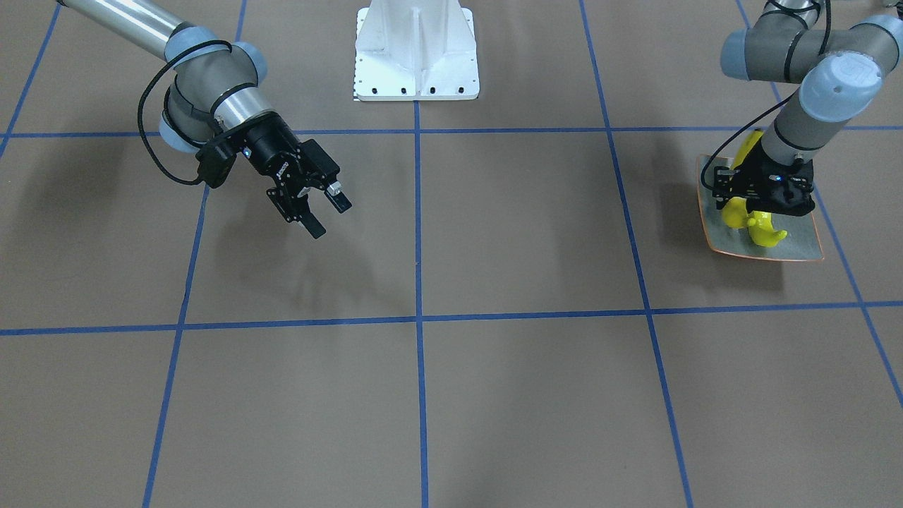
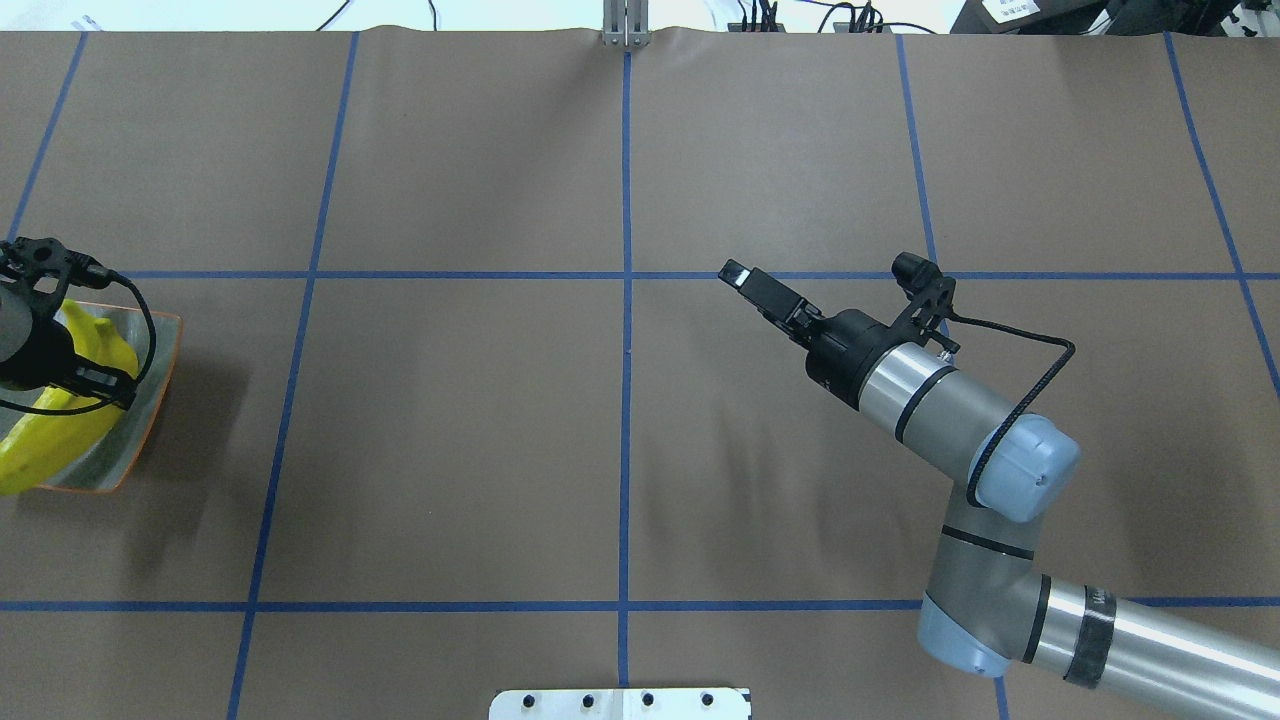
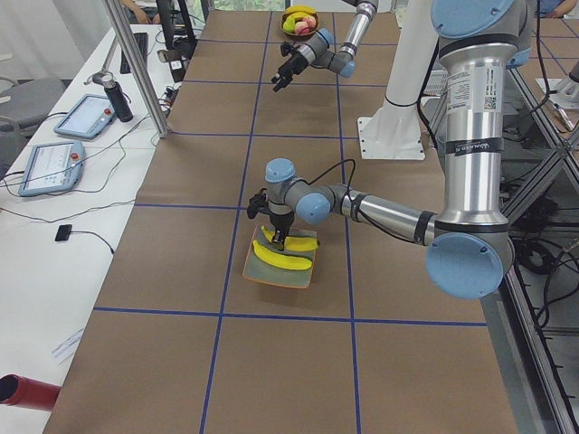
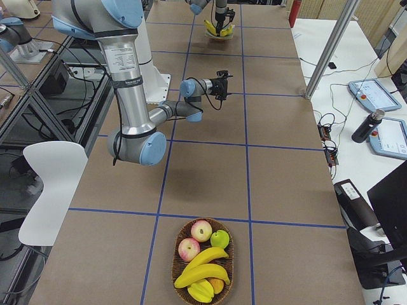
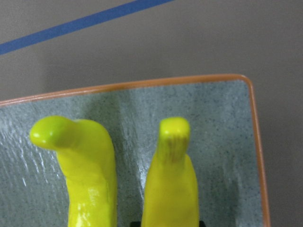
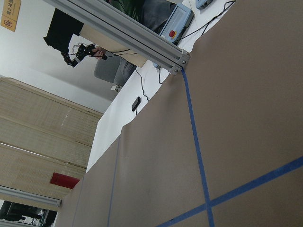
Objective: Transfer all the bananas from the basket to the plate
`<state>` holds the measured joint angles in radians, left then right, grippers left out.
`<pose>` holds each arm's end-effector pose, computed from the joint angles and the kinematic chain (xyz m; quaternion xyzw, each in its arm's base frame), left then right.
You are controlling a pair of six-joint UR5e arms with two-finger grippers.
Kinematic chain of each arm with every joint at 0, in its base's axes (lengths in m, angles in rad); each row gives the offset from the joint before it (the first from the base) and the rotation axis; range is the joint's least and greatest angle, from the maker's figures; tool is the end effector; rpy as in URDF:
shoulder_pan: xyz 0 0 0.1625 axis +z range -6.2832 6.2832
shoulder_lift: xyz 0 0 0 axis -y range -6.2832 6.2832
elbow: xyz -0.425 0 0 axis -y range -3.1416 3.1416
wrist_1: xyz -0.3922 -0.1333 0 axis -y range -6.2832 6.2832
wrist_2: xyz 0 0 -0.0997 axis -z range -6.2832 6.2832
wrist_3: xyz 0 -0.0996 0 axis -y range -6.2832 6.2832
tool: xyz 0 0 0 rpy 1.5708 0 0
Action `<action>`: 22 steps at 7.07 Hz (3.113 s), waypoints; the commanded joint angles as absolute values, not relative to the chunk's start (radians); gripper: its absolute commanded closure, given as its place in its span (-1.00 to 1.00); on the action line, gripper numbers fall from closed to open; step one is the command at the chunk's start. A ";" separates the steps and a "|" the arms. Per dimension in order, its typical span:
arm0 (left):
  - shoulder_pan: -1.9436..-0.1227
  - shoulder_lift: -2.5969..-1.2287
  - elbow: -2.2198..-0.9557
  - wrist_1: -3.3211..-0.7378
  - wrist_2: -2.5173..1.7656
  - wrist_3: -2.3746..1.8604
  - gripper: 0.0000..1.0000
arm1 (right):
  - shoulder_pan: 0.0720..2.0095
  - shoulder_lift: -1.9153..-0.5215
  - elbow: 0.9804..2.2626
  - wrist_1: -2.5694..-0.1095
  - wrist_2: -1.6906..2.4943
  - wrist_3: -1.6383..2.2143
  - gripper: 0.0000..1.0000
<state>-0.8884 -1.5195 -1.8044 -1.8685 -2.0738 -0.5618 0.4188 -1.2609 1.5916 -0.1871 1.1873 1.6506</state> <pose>0.2445 -0.4361 0.5472 0.0462 0.3306 0.1157 0.9355 -0.4584 -0.3908 0.3280 0.2481 -0.7105 0.2982 0.5871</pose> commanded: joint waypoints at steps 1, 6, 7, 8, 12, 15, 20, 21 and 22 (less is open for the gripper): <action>-0.890 -1.529 -1.807 -1.867 -2.077 -0.563 -1.00 | 0.419 -1.261 1.592 -0.187 1.187 1.651 -1.00; -0.893 -1.681 -1.937 -1.710 -2.126 -0.639 -1.00 | 0.518 -1.337 1.612 -0.178 1.303 1.593 -1.00; -0.891 -1.727 -1.939 -1.678 -2.125 -0.665 -1.00 | 0.576 -1.370 1.612 -0.173 1.378 1.591 -1.00; -0.891 -1.742 -1.931 -1.677 -2.123 -0.676 -1.00 | 0.677 -1.403 1.605 -0.176 1.514 1.573 -1.00; -0.890 -1.747 -1.908 -1.678 -2.120 -0.675 -1.00 | 1.219 -1.494 1.447 -0.186 2.120 1.250 -1.00; -0.890 -1.747 -1.908 -1.678 -2.121 -0.675 -1.00 | 1.469 -1.596 1.315 -0.215 2.252 0.945 -1.00; -0.884 -1.749 -1.899 -1.680 -2.121 -0.690 -1.00 | 1.646 -1.758 1.315 -0.461 2.240 0.305 -1.00; -0.877 -1.752 -1.902 -1.681 -2.121 -0.712 -1.00 | 1.658 -1.762 1.313 -0.533 2.238 0.196 -0.99; -0.873 -1.752 -1.901 -1.683 -2.121 -0.713 -1.00 | 1.683 -1.760 1.312 -0.628 2.237 0.072 -0.99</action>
